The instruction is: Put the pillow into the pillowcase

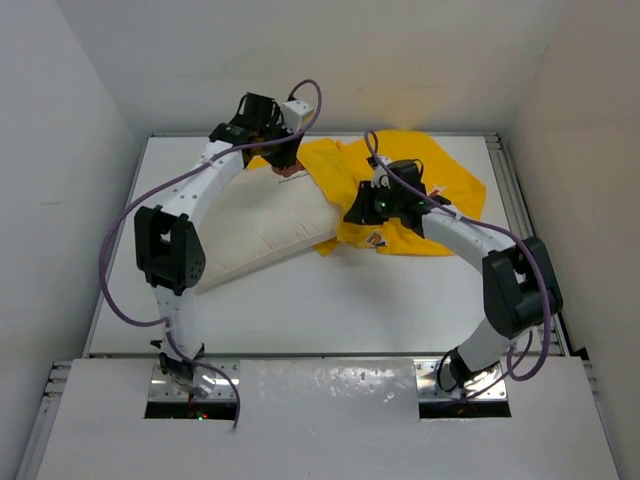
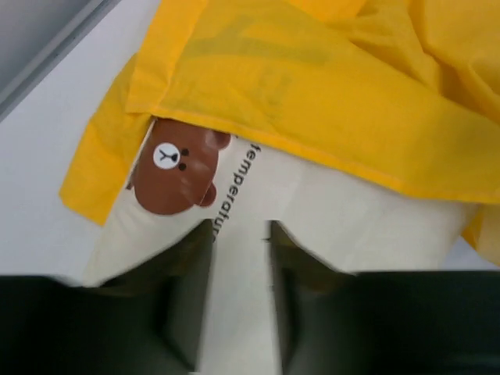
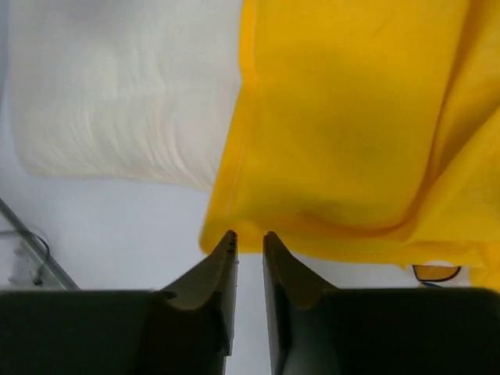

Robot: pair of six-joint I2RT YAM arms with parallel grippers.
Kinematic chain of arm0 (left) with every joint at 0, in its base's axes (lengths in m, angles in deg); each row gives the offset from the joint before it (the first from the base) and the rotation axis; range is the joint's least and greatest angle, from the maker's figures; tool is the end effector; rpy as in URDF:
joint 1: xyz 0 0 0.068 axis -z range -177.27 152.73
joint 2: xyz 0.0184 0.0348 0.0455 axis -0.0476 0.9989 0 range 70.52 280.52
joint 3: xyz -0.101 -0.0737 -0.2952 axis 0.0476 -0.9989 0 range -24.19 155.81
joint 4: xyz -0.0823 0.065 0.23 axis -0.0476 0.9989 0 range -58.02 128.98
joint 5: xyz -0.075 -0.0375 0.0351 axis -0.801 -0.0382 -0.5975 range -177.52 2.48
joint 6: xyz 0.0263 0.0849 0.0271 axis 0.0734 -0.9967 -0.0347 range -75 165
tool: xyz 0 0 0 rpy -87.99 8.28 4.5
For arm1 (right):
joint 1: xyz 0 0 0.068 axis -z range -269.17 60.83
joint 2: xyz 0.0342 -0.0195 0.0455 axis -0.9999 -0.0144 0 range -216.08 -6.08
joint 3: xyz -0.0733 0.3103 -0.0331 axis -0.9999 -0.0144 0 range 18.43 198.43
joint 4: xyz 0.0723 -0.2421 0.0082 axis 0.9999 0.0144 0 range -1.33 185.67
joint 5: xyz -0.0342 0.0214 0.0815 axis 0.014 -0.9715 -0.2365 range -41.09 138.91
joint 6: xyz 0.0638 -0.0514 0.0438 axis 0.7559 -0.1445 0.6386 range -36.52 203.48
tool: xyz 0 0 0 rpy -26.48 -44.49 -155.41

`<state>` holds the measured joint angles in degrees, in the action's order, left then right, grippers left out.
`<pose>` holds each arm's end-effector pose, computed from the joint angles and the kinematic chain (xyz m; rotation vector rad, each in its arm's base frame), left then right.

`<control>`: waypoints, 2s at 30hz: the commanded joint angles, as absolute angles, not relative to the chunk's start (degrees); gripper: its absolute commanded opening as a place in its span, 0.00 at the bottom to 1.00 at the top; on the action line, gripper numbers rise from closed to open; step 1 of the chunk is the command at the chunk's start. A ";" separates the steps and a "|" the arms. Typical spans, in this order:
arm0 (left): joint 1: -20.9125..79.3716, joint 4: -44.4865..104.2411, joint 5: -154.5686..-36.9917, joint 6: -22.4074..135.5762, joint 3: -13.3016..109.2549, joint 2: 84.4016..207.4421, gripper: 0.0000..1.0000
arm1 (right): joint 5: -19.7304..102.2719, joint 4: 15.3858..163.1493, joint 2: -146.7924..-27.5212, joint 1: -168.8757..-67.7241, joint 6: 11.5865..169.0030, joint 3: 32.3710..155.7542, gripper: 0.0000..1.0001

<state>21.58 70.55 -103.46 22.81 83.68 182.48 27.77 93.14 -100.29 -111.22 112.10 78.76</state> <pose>0.4564 -0.1801 0.3423 0.9358 2.0985 -0.2917 0.3515 0.1749 0.2499 -0.0764 2.3379 0.8754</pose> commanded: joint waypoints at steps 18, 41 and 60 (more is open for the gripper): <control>23.65 52.99 -96.39 29.72 88.78 203.50 0.80 | 39.34 89.02 -117.86 -109.56 140.78 89.59 0.63; 10.74 73.37 -107.65 25.93 73.37 183.73 0.59 | 30.98 84.71 -125.62 -105.79 129.45 103.09 0.70; 0.80 63.37 -94.90 22.59 57.81 183.44 0.65 | 39.07 88.41 -115.14 -104.55 128.39 84.17 0.30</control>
<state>1.12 68.03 -95.53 23.60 57.87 181.25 38.41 89.14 -113.95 -102.78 128.54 84.56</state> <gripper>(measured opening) 0.634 0.288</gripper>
